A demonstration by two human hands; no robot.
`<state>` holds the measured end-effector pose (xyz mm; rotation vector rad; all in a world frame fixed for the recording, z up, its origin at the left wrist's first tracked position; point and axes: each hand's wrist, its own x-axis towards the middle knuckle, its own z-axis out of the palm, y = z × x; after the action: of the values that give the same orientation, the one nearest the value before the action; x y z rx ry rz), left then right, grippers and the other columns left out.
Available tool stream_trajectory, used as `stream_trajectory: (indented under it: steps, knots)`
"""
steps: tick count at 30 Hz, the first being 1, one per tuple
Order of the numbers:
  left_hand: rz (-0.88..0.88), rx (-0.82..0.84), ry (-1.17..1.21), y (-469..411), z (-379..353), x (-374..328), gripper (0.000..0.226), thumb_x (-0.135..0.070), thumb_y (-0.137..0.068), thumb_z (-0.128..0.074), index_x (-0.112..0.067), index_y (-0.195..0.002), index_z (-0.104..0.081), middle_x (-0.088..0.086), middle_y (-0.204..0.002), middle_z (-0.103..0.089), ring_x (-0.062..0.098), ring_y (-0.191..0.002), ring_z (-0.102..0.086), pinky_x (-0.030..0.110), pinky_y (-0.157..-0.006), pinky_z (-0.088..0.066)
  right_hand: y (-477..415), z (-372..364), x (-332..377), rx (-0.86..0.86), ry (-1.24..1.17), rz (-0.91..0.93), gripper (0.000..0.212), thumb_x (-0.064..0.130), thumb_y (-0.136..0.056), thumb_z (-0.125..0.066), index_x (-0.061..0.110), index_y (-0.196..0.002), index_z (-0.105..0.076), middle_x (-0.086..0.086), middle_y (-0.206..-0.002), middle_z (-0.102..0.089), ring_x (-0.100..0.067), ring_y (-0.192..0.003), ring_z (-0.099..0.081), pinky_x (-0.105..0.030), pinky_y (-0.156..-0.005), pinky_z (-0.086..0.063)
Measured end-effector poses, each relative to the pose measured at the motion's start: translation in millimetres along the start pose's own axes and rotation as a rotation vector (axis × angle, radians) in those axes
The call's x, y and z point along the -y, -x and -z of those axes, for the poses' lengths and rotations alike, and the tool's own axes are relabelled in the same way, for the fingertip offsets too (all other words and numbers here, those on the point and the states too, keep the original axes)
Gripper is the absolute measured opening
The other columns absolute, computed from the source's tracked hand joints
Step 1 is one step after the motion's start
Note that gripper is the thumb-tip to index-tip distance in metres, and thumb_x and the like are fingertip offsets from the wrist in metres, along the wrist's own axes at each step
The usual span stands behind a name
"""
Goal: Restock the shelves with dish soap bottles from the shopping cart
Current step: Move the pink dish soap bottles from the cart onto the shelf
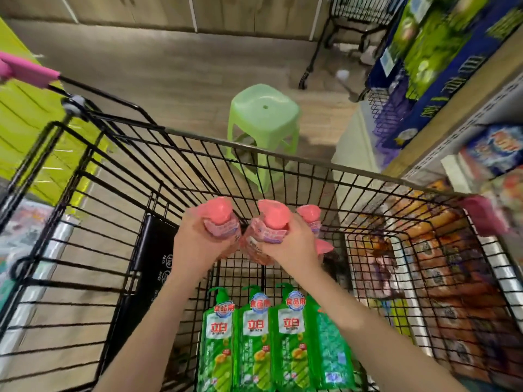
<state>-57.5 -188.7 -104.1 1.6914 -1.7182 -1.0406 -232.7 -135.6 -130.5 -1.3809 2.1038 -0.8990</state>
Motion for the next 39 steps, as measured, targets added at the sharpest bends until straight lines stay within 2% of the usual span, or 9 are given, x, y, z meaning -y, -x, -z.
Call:
stream_trajectory:
  steps: [3,6,12,16,22,28,34,37,39]
  knots:
    - [-0.078,-0.034,-0.097,19,14,-17,0.068,-0.052,-0.052,-0.085,-0.033,-0.112,-0.06,-0.008,-0.109,-0.059,0.007,-0.101,-0.057,0.035,-0.086,-0.051,22,27,14,-0.032,-0.079,0.011,0.063,0.054,-0.056,-0.079,0.022,-0.107,-0.062,0.006,-0.097,-0.064,-0.01,-0.089,-0.061,-0.03,-0.079,-0.051]
    - [-0.148,-0.056,-0.139,48,25,-38,0.081,-0.039,-0.052,-0.089,-0.016,-0.123,-0.058,-0.001,-0.12,-0.054,0.014,-0.106,-0.052,0.032,-0.092,-0.045,49,62,24,-0.112,-0.139,-0.007,0.056,0.043,-0.055,-0.087,0.024,-0.101,-0.062,0.017,-0.085,-0.058,-0.006,-0.082,-0.059,-0.025,-0.073,-0.046]
    - [-0.394,0.061,-0.155,118,32,-94,0.07,-0.063,-0.047,-0.065,-0.024,-0.105,-0.069,-0.007,-0.103,-0.063,0.013,-0.096,-0.058,0.025,-0.078,-0.043,124,129,24,-0.184,-0.168,0.025,0.06,0.058,-0.054,-0.079,0.03,-0.104,-0.064,0.01,-0.095,-0.066,-0.005,-0.086,-0.062,-0.028,-0.078,-0.052]
    - [-0.525,0.115,-0.195,165,31,-139,0.043,-0.06,-0.044,-0.074,-0.041,-0.081,-0.065,-0.016,-0.081,-0.062,0.008,-0.081,-0.058,0.011,-0.066,-0.037,182,179,27,-0.28,-0.108,0.068,0.057,0.06,-0.056,-0.075,0.029,-0.103,-0.064,0.013,-0.093,-0.064,-0.001,-0.083,-0.06,-0.008,-0.071,-0.044]
    - [-0.726,0.139,-0.17,224,25,-195,0.055,-0.047,-0.047,-0.09,-0.028,-0.093,-0.068,-0.009,-0.09,-0.067,0.01,-0.086,-0.063,0.022,-0.067,-0.041,270,256,29,-0.488,-0.058,0.119,0.061,0.049,-0.056,-0.075,0.022,-0.11,-0.065,0.009,-0.098,-0.063,-0.006,-0.089,-0.059,-0.012,-0.077,-0.044]
    - [-0.925,0.209,-0.071,298,14,-254,0.051,-0.057,-0.048,-0.082,-0.024,-0.085,-0.068,-0.004,-0.084,-0.068,0.019,-0.087,-0.065,0.029,-0.07,-0.046,354,321,42,-0.733,0.091,0.209,0.058,0.047,-0.064,-0.073,0.016,-0.111,-0.063,0.011,-0.1,-0.055,-0.003,-0.094,-0.054,0.004,-0.084,-0.029]
    - [-1.172,0.302,0.093,375,16,-296,0.043,-0.05,-0.049,-0.085,-0.031,-0.082,-0.065,-0.021,-0.073,-0.065,0.001,-0.075,-0.063,0.028,-0.072,-0.052,440,374,52,-0.812,0.148,0.151,0.056,0.027,-0.064,-0.085,0.043,-0.106,-0.051,0.017,-0.104,-0.055,0.007,-0.095,-0.053,-0.007,-0.083,-0.042]
    - [-1.295,0.386,0.12,406,13,-318,0.042,-0.037,-0.051,-0.091,-0.043,-0.081,-0.061,-0.015,-0.081,-0.066,0.007,-0.081,-0.063,0.026,-0.075,-0.048,474,395,57,-0.953,0.258,0.198,0.051,0.033,-0.069,-0.079,0.029,-0.114,-0.053,0.001,-0.107,-0.061,-0.012,-0.097,-0.059,-0.023,-0.083,-0.048]
    - [-1.35,0.408,0.143,423,3,-332,0.049,-0.032,-0.051,-0.089,-0.031,-0.092,-0.063,-0.013,-0.084,-0.061,0.008,-0.083,-0.06,0.021,-0.078,-0.042,497,405,52,-1.021,0.33,0.212,0.063,0.03,-0.066,-0.082,0.021,-0.12,-0.053,-0.004,-0.11,-0.063,-0.017,-0.099,-0.06,-0.028,-0.084,-0.049]
